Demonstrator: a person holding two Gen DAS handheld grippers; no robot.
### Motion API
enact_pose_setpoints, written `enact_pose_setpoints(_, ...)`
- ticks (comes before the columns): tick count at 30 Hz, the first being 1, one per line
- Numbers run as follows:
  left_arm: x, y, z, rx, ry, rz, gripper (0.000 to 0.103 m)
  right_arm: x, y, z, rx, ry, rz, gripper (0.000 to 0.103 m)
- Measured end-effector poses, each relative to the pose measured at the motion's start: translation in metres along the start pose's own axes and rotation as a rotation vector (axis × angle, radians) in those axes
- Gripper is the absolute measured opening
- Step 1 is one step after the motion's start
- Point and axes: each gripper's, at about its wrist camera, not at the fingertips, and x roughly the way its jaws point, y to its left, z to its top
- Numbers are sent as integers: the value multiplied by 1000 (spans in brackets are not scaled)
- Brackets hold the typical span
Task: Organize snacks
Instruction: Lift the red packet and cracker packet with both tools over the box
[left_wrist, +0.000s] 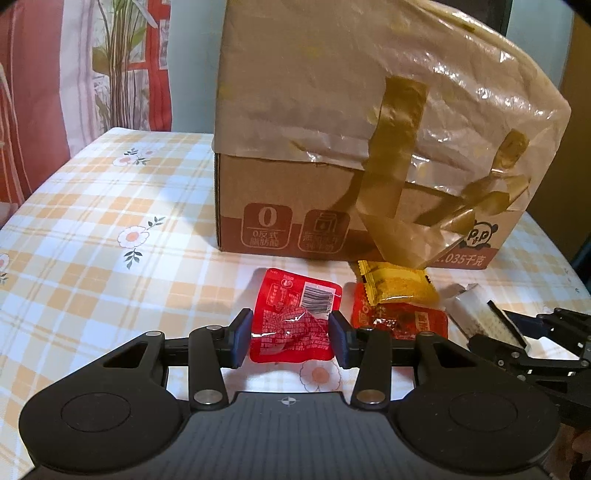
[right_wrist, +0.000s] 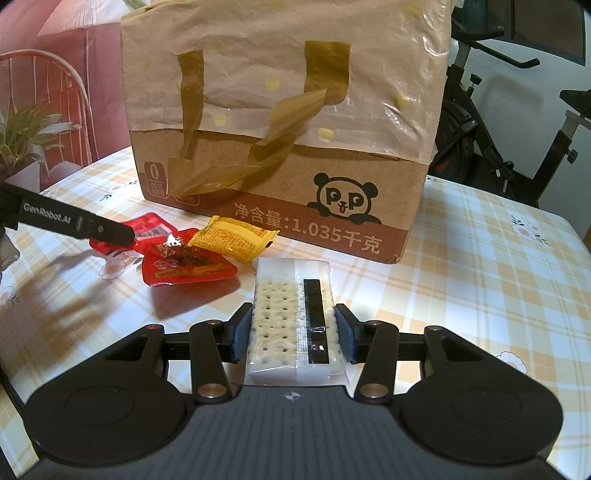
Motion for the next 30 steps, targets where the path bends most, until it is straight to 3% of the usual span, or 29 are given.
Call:
enact_pose_setpoints(12,-12,-1,2,-4,-30,-5,46,0,0,0,1,0,1,49)
enact_pose_setpoints(30,-62,10,0,-36,-188,10,46,-19,-3,-1,56,-10,-20,49)
